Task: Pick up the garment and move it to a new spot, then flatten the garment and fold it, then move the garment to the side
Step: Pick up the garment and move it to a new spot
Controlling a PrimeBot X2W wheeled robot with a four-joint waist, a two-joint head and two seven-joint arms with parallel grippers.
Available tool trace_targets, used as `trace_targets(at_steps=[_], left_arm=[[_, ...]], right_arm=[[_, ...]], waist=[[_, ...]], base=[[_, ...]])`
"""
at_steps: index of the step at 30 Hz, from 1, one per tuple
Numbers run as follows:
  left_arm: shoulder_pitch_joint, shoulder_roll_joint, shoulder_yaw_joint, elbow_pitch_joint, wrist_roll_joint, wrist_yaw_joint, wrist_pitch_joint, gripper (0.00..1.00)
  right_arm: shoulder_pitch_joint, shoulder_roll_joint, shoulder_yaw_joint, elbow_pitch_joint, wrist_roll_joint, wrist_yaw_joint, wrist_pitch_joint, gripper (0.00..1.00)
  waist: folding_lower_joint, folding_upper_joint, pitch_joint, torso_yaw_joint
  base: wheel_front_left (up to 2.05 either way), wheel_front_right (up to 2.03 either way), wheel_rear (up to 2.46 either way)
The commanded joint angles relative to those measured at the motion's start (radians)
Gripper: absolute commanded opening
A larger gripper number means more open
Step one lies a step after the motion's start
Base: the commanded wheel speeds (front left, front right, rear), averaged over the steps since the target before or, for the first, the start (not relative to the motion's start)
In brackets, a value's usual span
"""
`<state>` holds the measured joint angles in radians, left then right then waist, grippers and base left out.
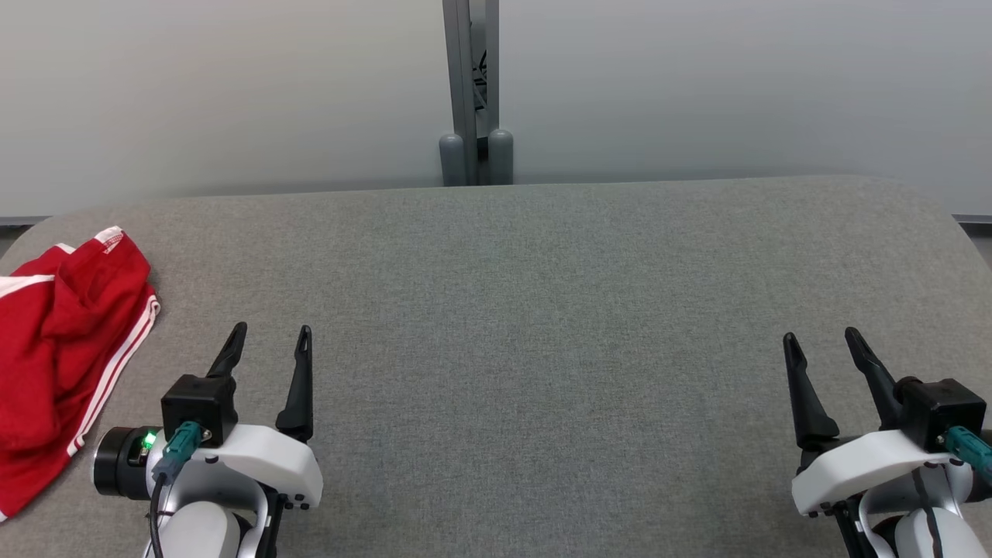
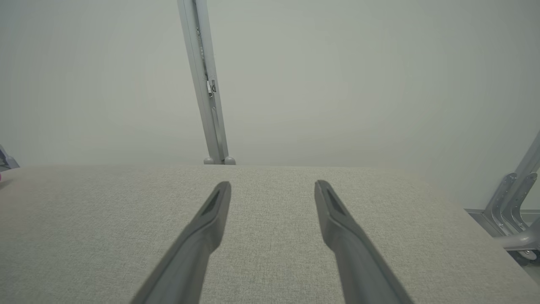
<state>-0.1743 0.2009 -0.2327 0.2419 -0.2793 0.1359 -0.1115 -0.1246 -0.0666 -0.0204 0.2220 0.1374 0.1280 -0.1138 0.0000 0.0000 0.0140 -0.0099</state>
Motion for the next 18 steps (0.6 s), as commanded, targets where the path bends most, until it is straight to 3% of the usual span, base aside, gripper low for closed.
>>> trace_targets(at_steps=[1, 18], left_arm=[[-0.017, 0.006, -0.002, 0.002, 0.02, 0.008, -0.002, 1.0], [-0.019, 0.007, -0.01, 0.018, -0.001, 0.012, -0.002, 1.0]], right_arm=[[-0.012, -0.002, 0.0, 0.004, -0.017, 0.005, -0.006, 1.0], [-0.002, 0.008, -0.018, 0.025, 0.003, 0.004, -0.007, 1.0]], waist=[[0.0, 0.0, 0.001, -0.001], [0.0, 0.0, 0.002, -0.004]], base=[[0.0, 0.0, 0.0], [0.0, 0.0, 0.0]])
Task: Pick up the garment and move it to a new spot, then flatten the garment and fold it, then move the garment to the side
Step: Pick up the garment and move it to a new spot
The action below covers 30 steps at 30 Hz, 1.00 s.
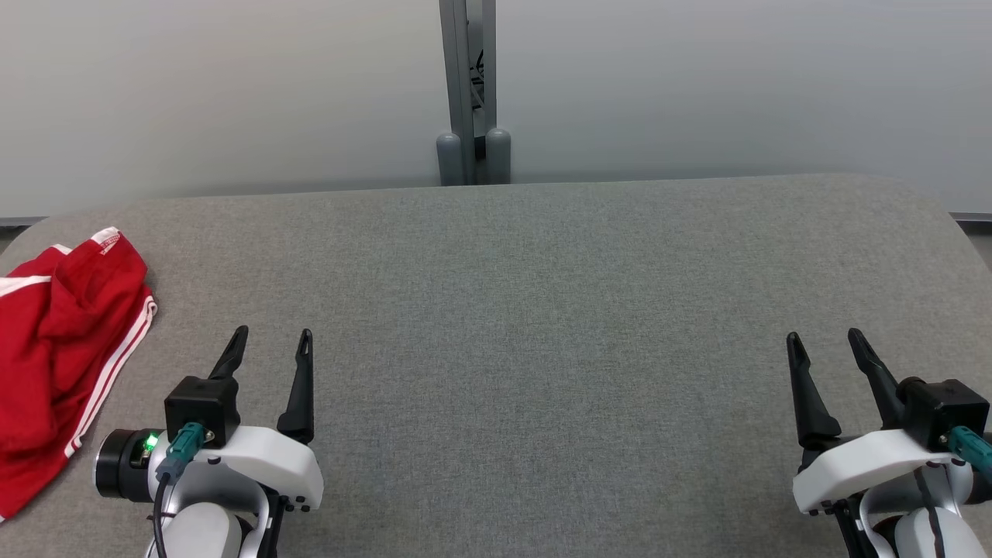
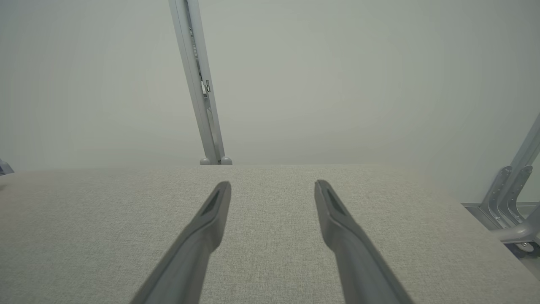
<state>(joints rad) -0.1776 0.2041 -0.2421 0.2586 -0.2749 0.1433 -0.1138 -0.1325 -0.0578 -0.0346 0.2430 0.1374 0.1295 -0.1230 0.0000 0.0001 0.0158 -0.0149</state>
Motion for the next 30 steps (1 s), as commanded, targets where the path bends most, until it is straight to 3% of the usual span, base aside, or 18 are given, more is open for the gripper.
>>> trace_targets(at_steps=[1, 22, 30], left_arm=[[-0.017, 0.003, -0.001, 0.002, -0.007, 0.004, 0.0, 1.0], [-0.021, 0.008, -0.016, 0.018, -0.021, 0.01, -0.003, 1.0], [-0.032, 0.011, -0.022, 0.022, -0.027, 0.01, 0.002, 1.0]], right_arm=[[0.007, 0.0, -0.004, 0.004, 0.002, 0.002, 0.003, 1.0], [0.016, 0.003, -0.008, 0.003, -0.006, 0.002, 0.006, 1.0], [0.022, 0.004, -0.02, 0.002, -0.008, 0.002, 0.01, 1.0]], waist=[[0.0, -0.0001, 0.001, 0.002], [0.0, -0.0001, -0.012, 0.007], [0.0, -0.0001, -0.022, 0.039]], base=[[0.0, 0.0, 0.0], [0.0, 0.0, 0.0], [0.0, 0.0, 0.0]])
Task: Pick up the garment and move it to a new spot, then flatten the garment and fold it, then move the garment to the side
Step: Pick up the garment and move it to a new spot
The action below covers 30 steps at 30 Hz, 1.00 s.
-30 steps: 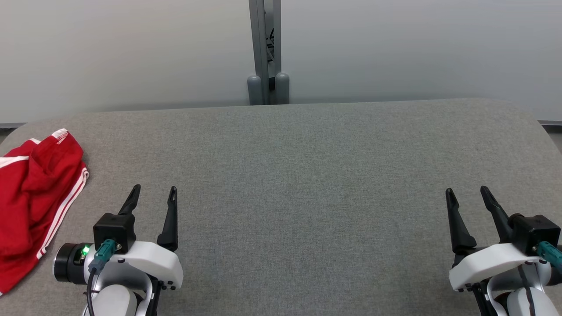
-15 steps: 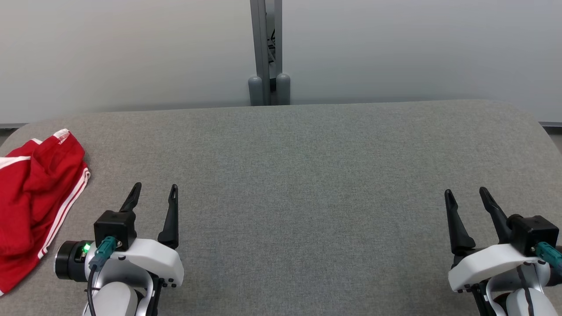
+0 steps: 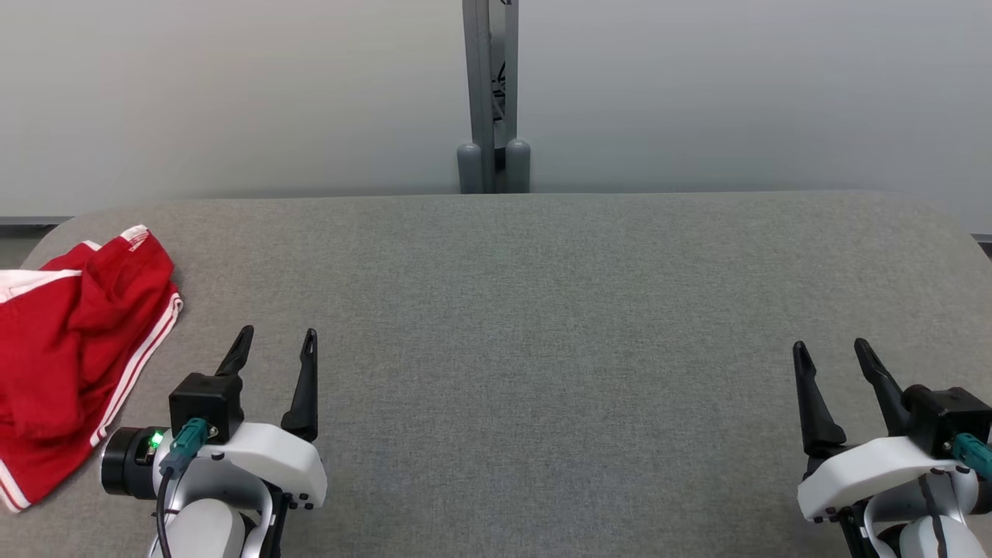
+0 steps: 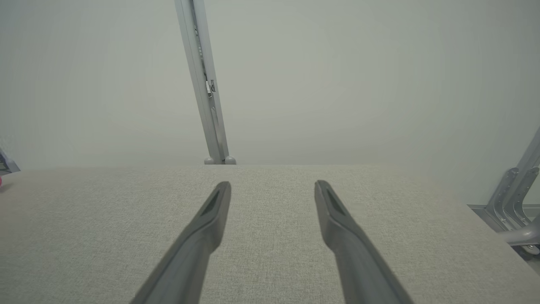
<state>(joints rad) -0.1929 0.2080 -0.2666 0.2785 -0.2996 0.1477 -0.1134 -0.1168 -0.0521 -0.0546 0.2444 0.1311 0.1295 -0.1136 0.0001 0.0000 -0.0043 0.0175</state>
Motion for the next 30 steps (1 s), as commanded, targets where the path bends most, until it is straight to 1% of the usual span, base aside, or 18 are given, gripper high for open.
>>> trace_targets(at_steps=[1, 8, 11, 12, 15, 16, 24, 30], left_arm=[[-0.017, 0.007, 0.003, 0.002, -0.005, 0.007, 0.001, 1.0], [-0.023, 0.004, 0.003, 0.005, -0.01, 0.014, -0.002, 1.0], [-0.021, 0.006, 0.002, 0.007, -0.014, 0.015, -0.004, 1.0], [-0.02, 0.008, 0.002, 0.011, -0.018, 0.012, -0.008, 1.0], [-0.02, 0.008, -0.001, 0.015, -0.02, 0.013, -0.007, 1.0], [-0.02, 0.008, -0.001, 0.015, -0.02, 0.013, -0.007, 1.0], [-0.006, 0.02, 0.002, 0.017, -0.03, 0.018, -0.009, 1.0], [0.001, 0.025, 0.005, 0.012, -0.036, 0.023, -0.009, 1.0]], right_arm=[[0.007, -0.002, 0.001, 0.0, -0.003, 0.002, 0.001, 1.0], [0.008, -0.002, 0.012, -0.011, 0.001, 0.002, 0.002, 1.0], [0.013, -0.002, 0.015, -0.017, 0.001, 0.002, 0.003, 1.0], [0.015, -0.002, 0.02, -0.021, 0.002, 0.002, 0.003, 1.0], [0.017, -0.002, 0.029, -0.023, 0.006, 0.002, 0.002, 1.0], [0.017, -0.002, 0.029, -0.023, 0.006, 0.002, 0.002, 1.0], [0.016, -0.001, 0.055, -0.023, 0.02, 0.002, -0.007, 1.0], [0.011, -0.002, 0.073, -0.016, 0.029, 0.002, -0.013, 1.0]], waist=[[-0.0001, 0.0, -0.002, 0.013], [-0.0001, 0.0, -0.003, 0.096], [-0.0001, 0.0, -0.005, 0.146], [-0.0001, 0.0, -0.006, 0.183], [-0.0001, 0.0, -0.008, 0.24], [-0.0001, 0.0, -0.008, 0.24], [-0.0001, 0.0, -0.013, 0.382], [-0.0001, 0.0, -0.012, 0.449]], base=[[0.0, 0.0, 0.0], [0.0, 0.0, 0.0], [0.0, 0.0, 0.0], [0.0, 0.0, 0.0], [0.0, 0.0, 0.0], [0.0, 0.0, 0.0], [0.0, 0.0, 0.0], [0.0, 0.0, 0.0]])
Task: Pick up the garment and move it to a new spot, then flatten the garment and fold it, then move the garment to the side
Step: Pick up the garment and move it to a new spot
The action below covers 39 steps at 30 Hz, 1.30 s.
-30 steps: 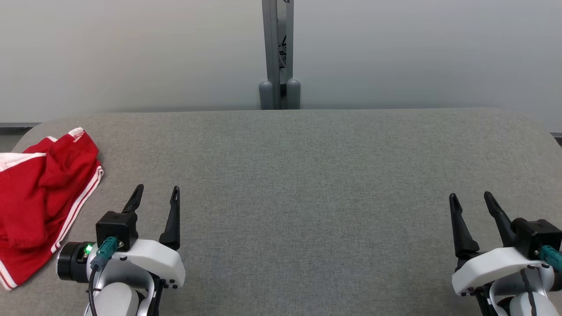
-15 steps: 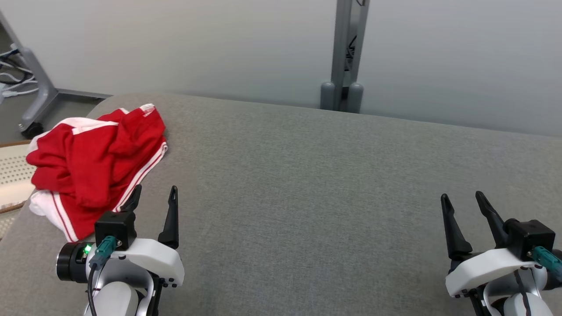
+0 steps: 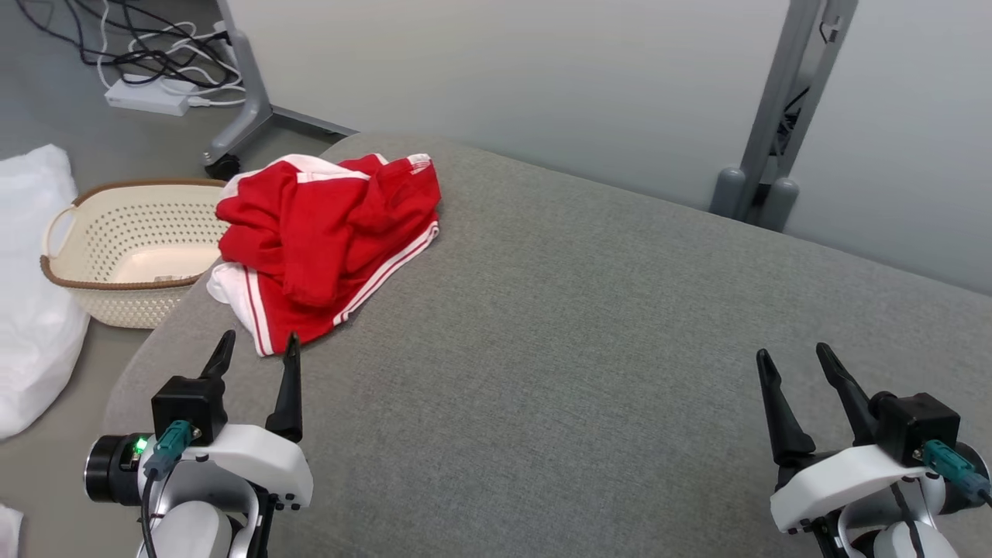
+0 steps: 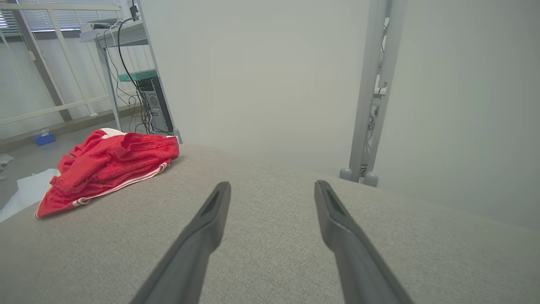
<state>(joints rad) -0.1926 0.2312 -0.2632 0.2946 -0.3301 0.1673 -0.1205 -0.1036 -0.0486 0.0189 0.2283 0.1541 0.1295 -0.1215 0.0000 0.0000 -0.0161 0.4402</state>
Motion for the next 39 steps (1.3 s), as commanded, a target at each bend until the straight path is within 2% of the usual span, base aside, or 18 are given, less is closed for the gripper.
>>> trace_targets(at_steps=[1, 10, 26, 32, 39], left_arm=[[0.001, 0.004, 0.001, -0.006, -0.004, 0.003, -0.001, 1.0], [-0.002, 0.008, -0.005, -0.017, -0.011, 0.012, 0.007, 1.0], [-0.037, 0.013, 0.001, -0.056, -0.023, 0.03, 0.013, 1.0], [-0.097, 0.03, 0.023, -0.077, -0.026, 0.033, 0.006, 1.0], [-0.26, 0.078, 0.069, -0.091, -0.034, 0.022, 0.037, 1.0]], right_arm=[[-0.004, -0.005, -0.001, 0.001, 0.004, 0.002, -0.006, 1.0], [-0.01, -0.005, 0.002, 0.012, 0.013, 0.002, -0.017, 1.0], [-0.034, -0.005, -0.004, 0.019, 0.006, 0.002, -0.023, 1.0], [-0.05, -0.005, -0.005, 0.01, -0.007, 0.002, -0.014, 1.0], [-0.081, -0.012, -0.001, -0.033, -0.042, 0.002, 0.012, 1.0]], waist=[[0.0, 0.0, 0.0, 0.033], [0.0, 0.0, 0.006, 0.06], [0.0, 0.0, 0.039, 0.054], [0.0, 0.0, 0.06, 0.046], [0.0, 0.0, 0.13, 0.012]], base=[[0.0, 0.0, 0.0], [0.0, 0.0, 0.0], [0.0, 0.0, 0.0], [0.0, 0.0, 0.0], [0.0, 0.0, 0.0]])
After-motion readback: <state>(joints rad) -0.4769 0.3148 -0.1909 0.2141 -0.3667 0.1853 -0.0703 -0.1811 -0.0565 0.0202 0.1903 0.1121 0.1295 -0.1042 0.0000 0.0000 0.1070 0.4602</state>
